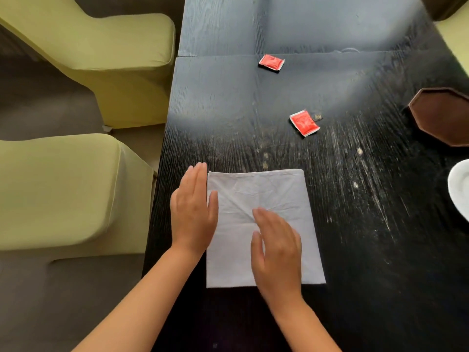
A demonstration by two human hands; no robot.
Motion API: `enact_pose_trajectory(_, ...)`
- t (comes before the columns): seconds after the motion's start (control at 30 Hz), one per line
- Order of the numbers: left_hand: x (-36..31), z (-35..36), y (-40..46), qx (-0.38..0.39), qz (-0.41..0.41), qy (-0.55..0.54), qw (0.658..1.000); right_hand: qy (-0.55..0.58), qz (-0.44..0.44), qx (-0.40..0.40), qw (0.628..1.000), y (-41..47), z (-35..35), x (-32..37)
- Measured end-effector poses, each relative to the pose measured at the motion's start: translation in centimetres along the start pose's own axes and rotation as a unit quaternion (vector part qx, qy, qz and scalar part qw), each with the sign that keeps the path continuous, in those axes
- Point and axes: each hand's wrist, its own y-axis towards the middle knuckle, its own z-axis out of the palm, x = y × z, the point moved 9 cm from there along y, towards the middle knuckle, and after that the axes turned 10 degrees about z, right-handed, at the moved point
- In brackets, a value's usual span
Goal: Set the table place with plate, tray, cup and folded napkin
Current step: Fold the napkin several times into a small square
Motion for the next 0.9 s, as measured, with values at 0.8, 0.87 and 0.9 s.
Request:
enact_pose_trajectory(0.8, 2.2, 7.1, 0.3, 0.214, -0.002, 0.158, 0.964, -0.292, 0.001, 0.087, 0.952, 14.7, 2.6, -10.0)
enact_pose_trajectory(0.87, 1.3, 5.8, -0.1, 0.172, -0.029, 0.142, 0.974, -0.27, -0.003, 0.046, 0.962, 13.2, 1.0, -8.8)
enact_pose_trajectory(0.9, 0.4, 5.0, -0.6, 0.141, -0.027, 0.129, 0.981, -0.245, -0.009, 0.025, 0.969, 11.8, 0.2, -7.9)
